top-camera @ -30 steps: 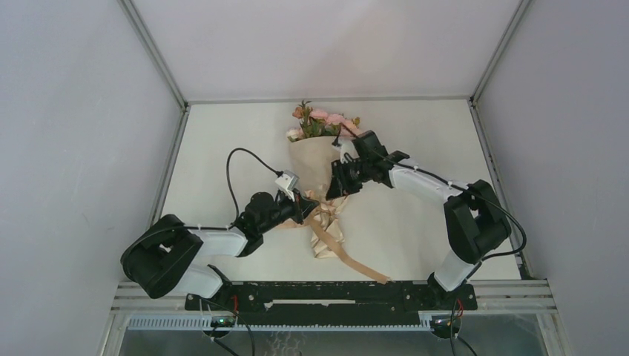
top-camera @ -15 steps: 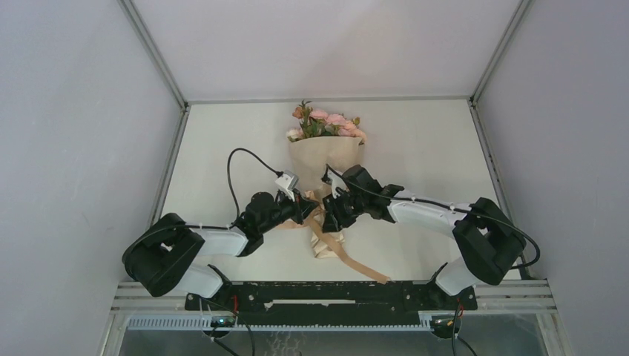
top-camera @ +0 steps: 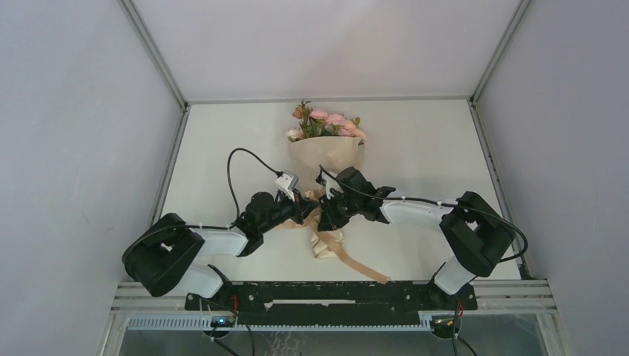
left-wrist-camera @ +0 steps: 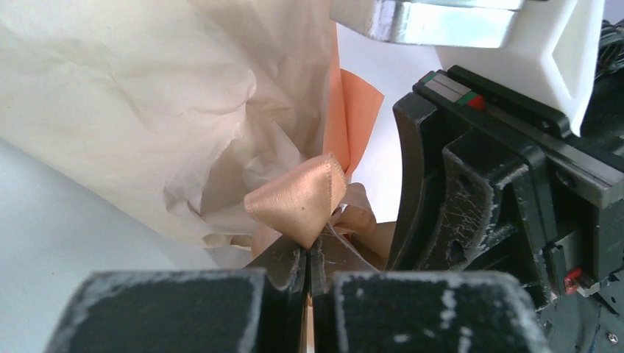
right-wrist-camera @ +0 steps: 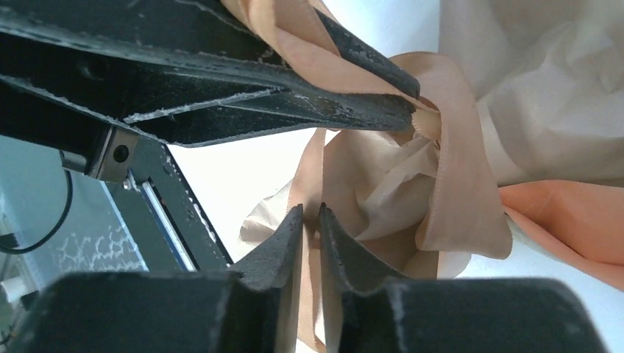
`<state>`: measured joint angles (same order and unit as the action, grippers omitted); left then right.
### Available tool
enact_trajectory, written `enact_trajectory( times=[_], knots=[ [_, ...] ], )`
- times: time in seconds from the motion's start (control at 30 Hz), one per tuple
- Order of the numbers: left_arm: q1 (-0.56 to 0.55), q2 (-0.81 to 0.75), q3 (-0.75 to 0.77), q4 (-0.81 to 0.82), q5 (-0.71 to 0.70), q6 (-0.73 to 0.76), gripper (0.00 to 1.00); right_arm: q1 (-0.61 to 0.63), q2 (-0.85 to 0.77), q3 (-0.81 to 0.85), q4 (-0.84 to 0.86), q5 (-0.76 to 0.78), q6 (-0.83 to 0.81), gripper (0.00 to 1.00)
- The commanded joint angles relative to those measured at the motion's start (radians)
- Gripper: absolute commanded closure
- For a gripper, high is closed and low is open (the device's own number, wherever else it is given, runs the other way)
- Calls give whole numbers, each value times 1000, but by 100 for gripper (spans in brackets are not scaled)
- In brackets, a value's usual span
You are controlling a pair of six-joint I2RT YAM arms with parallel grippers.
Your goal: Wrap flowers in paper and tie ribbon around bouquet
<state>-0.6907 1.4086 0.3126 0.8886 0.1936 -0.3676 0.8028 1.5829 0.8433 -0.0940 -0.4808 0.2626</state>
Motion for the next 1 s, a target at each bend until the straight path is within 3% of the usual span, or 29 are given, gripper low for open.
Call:
enact_trajectory(
  times=[0.0,0.07,0.17,0.27,0.4,0.77,0.97],
  knots=[
    [9,-8,42,33,-9,-15,100,7,0,17,43,-33,11,88],
    [9,-9,41,33,-10,-15,100,-8,-14,16,30,-42,17,100],
    [9,-12,36,37,-13,-14,100,-61,-54,11,25,-20,79,100],
    [9,-14,25,60,7,-6,100,-121,-89,1,-8,98,152,100],
    [11,-11,25,65,13,-4,100,-78,-92,2,-5,264,170,100],
    [10,-10,24,68,18,-1,100,-34,-19,54,3,305,226,100],
    [10,-12,22,70,18,1,100,-52,-40,118,-57,269,178,78]
  ],
)
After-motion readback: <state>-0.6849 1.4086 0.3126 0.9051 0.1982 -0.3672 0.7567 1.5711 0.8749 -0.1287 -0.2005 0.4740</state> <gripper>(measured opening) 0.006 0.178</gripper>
